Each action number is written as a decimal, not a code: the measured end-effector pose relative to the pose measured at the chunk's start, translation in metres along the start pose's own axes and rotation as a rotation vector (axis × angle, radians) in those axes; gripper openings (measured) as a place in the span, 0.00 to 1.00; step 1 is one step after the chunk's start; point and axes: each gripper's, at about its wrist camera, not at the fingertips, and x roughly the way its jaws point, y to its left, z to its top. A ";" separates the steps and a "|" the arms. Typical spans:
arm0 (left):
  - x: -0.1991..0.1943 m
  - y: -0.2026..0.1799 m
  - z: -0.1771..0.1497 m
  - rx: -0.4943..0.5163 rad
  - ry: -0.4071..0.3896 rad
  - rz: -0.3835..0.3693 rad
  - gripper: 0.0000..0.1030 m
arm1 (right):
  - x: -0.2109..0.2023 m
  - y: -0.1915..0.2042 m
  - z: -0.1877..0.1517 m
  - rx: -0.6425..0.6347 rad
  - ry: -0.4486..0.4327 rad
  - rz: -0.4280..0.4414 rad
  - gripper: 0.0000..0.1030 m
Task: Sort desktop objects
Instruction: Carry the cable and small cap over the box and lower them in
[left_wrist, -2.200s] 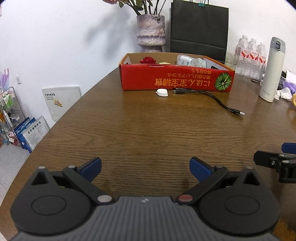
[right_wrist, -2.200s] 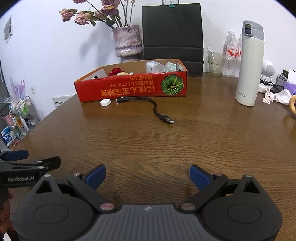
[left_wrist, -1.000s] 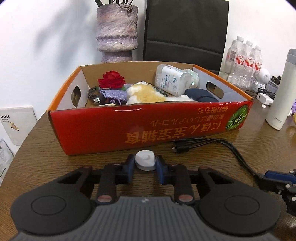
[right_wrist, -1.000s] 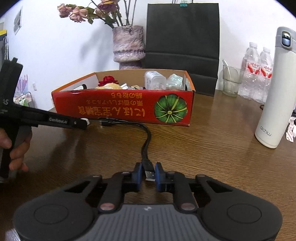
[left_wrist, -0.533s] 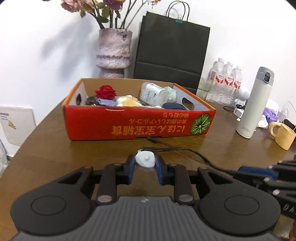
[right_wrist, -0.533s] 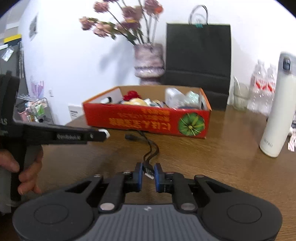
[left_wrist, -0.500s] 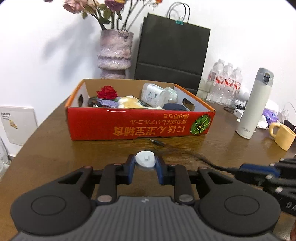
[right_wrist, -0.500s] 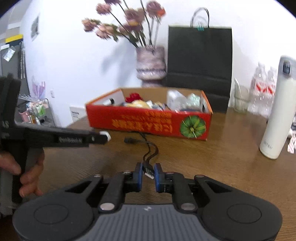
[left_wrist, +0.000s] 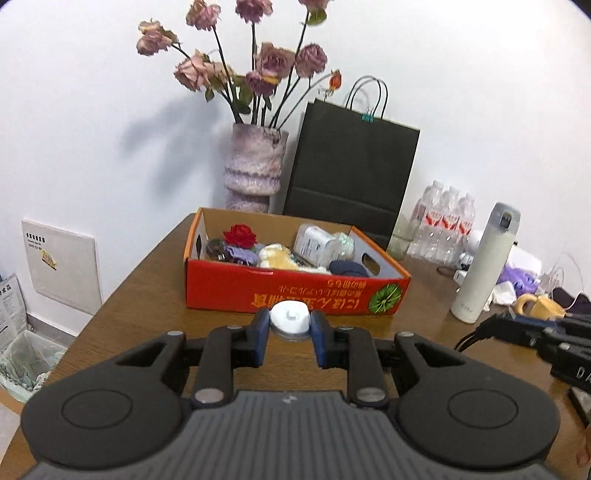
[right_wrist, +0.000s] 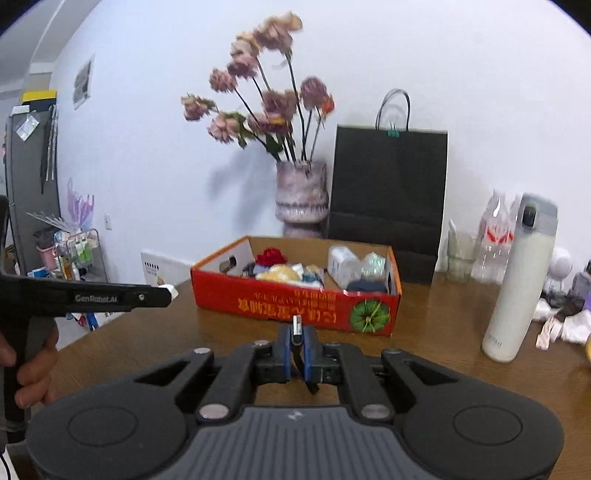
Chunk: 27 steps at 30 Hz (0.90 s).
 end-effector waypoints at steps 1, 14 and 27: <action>-0.002 0.000 0.002 -0.003 -0.008 -0.001 0.24 | -0.005 0.001 0.004 -0.011 -0.020 -0.006 0.05; 0.011 -0.001 0.067 0.030 -0.073 -0.026 0.24 | -0.015 0.008 0.090 -0.158 -0.179 -0.025 0.05; 0.139 0.039 0.118 0.013 0.036 0.045 0.24 | 0.108 -0.021 0.177 -0.067 -0.168 0.082 0.06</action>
